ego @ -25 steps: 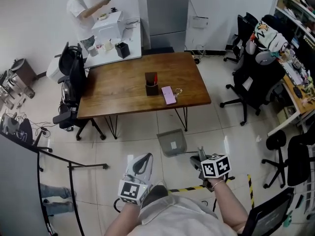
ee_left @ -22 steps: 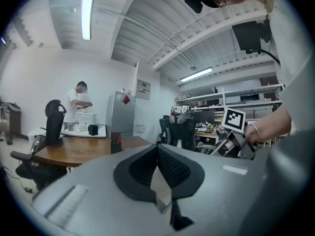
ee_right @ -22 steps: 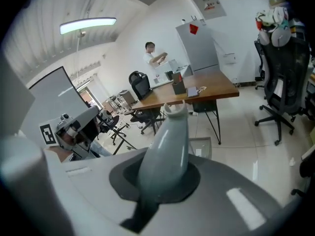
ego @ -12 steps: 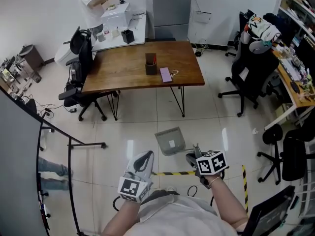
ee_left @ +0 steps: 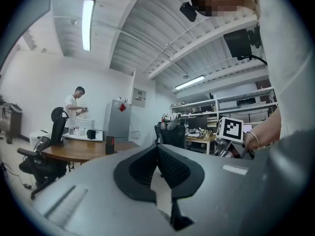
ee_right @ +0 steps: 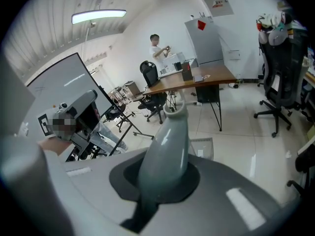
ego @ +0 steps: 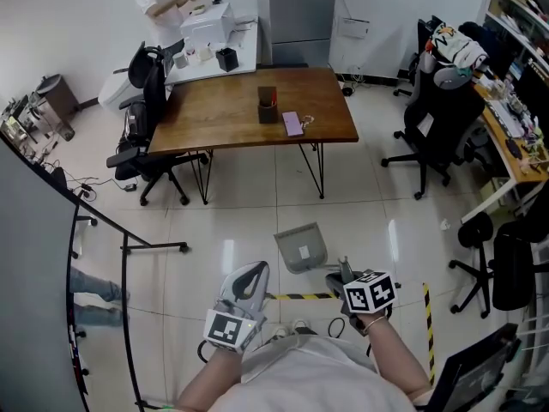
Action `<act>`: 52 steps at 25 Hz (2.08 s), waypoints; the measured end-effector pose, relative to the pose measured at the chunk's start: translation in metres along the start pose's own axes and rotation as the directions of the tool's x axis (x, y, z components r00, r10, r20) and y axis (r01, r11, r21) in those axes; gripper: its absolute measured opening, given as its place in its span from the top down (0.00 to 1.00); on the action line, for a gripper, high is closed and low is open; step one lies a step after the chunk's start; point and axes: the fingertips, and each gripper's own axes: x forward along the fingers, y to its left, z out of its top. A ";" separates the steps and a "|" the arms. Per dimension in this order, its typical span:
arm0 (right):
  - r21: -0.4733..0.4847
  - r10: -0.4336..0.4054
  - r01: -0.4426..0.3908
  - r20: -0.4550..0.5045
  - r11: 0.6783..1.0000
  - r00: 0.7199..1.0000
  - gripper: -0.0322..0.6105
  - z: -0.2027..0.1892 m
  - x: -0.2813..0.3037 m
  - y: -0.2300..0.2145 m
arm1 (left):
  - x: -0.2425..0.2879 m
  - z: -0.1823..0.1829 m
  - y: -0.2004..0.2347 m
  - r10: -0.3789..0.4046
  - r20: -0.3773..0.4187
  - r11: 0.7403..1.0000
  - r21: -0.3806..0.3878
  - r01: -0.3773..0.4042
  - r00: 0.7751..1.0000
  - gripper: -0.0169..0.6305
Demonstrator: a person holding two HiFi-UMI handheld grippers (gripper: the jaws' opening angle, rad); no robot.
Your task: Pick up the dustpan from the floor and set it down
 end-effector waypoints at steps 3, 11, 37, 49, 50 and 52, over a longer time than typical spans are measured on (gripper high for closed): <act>0.016 0.009 -0.009 0.013 1.000 1.000 0.94 0.002 0.002 0.002 | -0.002 0.004 0.007 0.023 0.006 1.000 -0.004 -0.023 1.000 0.95; 0.016 0.023 -0.023 0.006 1.000 1.000 0.94 0.010 0.009 -0.002 | 0.008 0.014 0.016 0.035 0.059 0.999 -0.002 -0.035 0.998 0.95; 0.191 -0.036 0.054 -0.099 0.980 0.994 0.94 0.132 0.149 -0.115 | 0.173 0.013 0.193 -0.050 0.043 0.998 -0.026 0.051 0.998 0.95; 0.245 -0.081 0.099 -0.083 0.965 0.993 0.94 0.195 0.197 -0.187 | 0.225 0.011 0.236 -0.009 0.006 0.998 -0.062 0.009 1.000 0.95; 0.254 -0.082 0.102 -0.085 0.962 0.993 0.94 0.197 0.209 -0.198 | 0.230 0.008 0.238 -0.005 0.003 0.998 -0.061 0.006 1.000 0.95; 0.260 -0.081 0.105 -0.100 0.960 0.992 0.94 0.196 0.238 -0.220 | 0.237 -0.005 0.242 0.004 -0.005 0.998 -0.060 -0.004 1.000 0.95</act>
